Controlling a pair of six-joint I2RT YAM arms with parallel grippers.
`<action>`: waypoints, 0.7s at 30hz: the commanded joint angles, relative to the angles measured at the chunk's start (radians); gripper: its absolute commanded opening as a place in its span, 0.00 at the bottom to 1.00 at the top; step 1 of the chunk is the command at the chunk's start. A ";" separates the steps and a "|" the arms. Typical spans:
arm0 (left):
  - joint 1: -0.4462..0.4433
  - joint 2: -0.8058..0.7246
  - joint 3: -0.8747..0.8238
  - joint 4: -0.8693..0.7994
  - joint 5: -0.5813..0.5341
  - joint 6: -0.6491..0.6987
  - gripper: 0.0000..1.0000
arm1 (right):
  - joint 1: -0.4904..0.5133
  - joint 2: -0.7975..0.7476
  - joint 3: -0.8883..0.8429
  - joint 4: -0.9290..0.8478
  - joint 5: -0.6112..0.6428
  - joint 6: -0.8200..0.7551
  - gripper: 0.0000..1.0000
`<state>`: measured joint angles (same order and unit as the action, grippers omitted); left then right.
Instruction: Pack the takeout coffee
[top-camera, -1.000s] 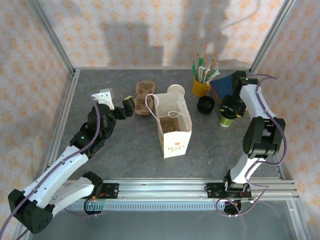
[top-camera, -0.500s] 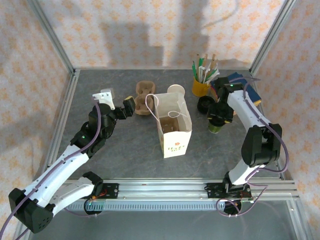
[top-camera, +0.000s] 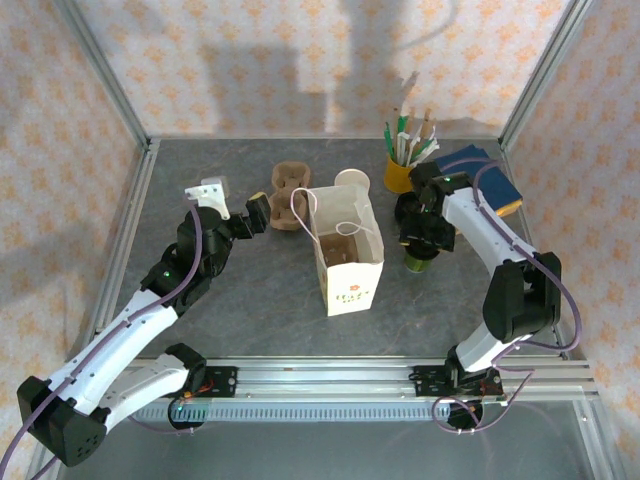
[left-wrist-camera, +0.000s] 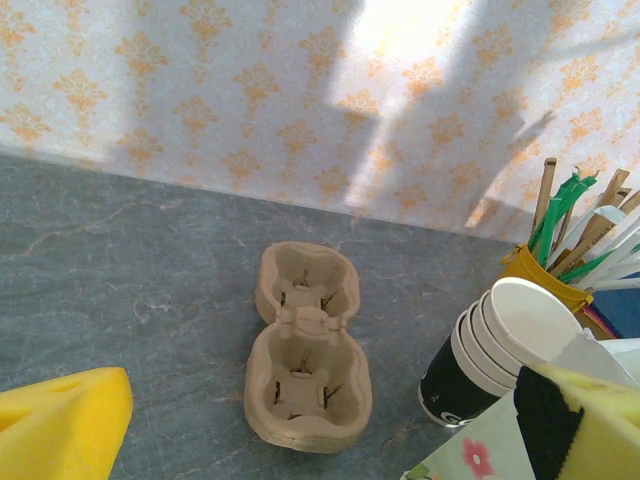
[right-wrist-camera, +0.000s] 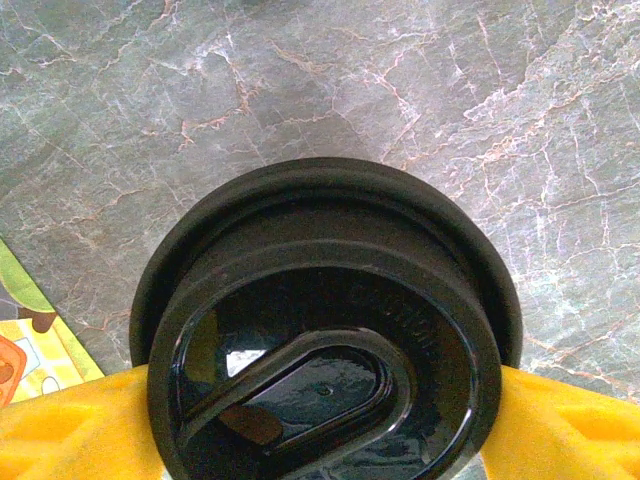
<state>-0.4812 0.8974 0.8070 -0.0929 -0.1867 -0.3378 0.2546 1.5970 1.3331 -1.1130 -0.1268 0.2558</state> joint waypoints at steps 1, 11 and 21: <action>0.010 -0.002 0.024 0.003 0.010 0.019 0.99 | -0.002 -0.006 -0.015 0.016 0.009 0.021 0.80; 0.010 -0.003 0.021 0.004 0.012 0.017 0.99 | -0.012 -0.004 -0.008 0.033 0.000 0.032 0.78; 0.010 -0.003 0.018 0.004 0.015 0.017 0.99 | -0.027 -0.005 -0.020 0.050 -0.027 0.036 0.79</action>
<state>-0.4812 0.8974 0.8070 -0.0929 -0.1856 -0.3378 0.2344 1.5970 1.3289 -1.0729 -0.1471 0.2775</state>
